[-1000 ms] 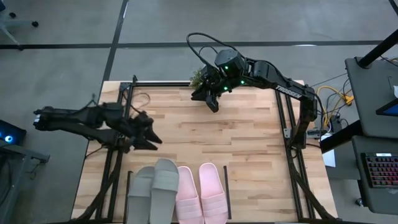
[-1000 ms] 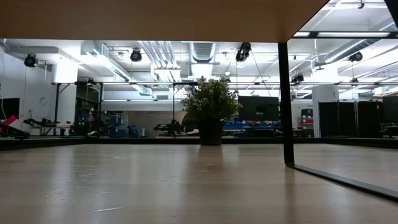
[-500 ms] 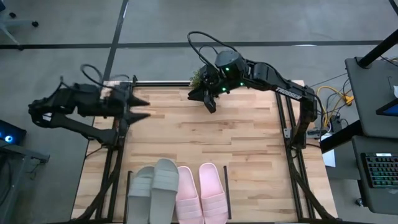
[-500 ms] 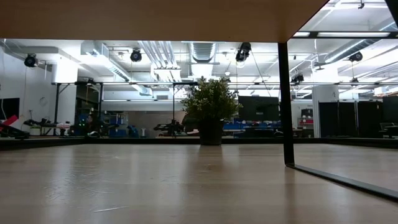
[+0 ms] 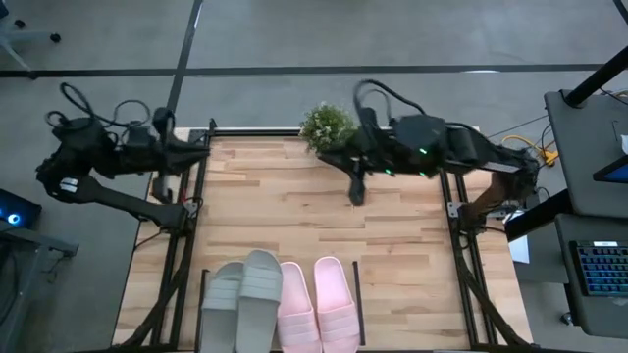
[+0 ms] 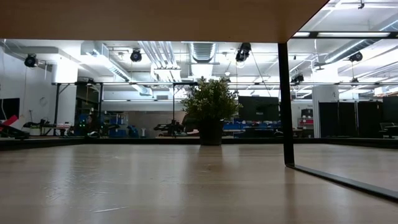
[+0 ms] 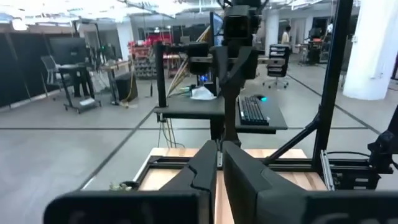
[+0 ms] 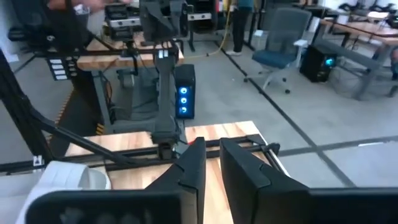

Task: Pick and place slides into the shelf
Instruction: Return to Home Position

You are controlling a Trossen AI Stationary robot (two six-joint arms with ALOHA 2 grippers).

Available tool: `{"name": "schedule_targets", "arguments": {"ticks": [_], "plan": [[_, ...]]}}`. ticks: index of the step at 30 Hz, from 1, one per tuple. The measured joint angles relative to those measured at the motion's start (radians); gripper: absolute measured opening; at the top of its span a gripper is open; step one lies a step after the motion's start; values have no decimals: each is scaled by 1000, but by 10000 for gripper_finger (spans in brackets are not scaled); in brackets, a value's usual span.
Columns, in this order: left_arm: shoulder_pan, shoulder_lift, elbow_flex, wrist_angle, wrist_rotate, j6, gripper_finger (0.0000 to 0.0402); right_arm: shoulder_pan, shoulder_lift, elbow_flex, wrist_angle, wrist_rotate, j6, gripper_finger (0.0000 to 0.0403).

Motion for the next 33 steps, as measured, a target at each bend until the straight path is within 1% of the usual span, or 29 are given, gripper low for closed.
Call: {"name": "schedule_targets", "arguments": {"ticks": [3,7,9,11,13,15,19,20,22,25,27,30,32,33], "plan": [[0,-69,-34,-3,6,17,11,63,-64,-69,1,90,17,35],[0,-187,-98,-17,7,55,1,137,-158,-196,11,250,59,34],[0,-259,-128,-65,-6,49,1,161,-204,-265,37,291,79,33],[1,-328,-165,-99,-18,24,1,174,-245,-343,95,304,87,33],[1,-379,-220,-122,-4,0,0,176,-277,-420,170,304,88,33],[2,-417,-261,-99,10,-7,0,175,-306,-488,241,304,89,33],[2,-492,-351,-92,-11,-16,0,157,-358,-607,337,325,101,33],[2,-506,-384,-65,-5,-22,0,152,-370,-635,355,337,117,33],[2,-533,-467,17,39,-22,0,143,-389,-688,372,355,147,33],[2,-576,-602,194,92,-11,0,136,-418,-755,425,358,168,33],[2,-596,-688,268,93,-6,0,135,-430,-791,474,359,163,33],[2,-615,-796,284,52,-3,0,133,-441,-841,525,358,152,33],[3,-641,-847,281,11,19,0,132,-444,-864,532,358,152,33],[3,-658,-865,281,7,36,0,132,-447,-873,533,358,153,33]]}}
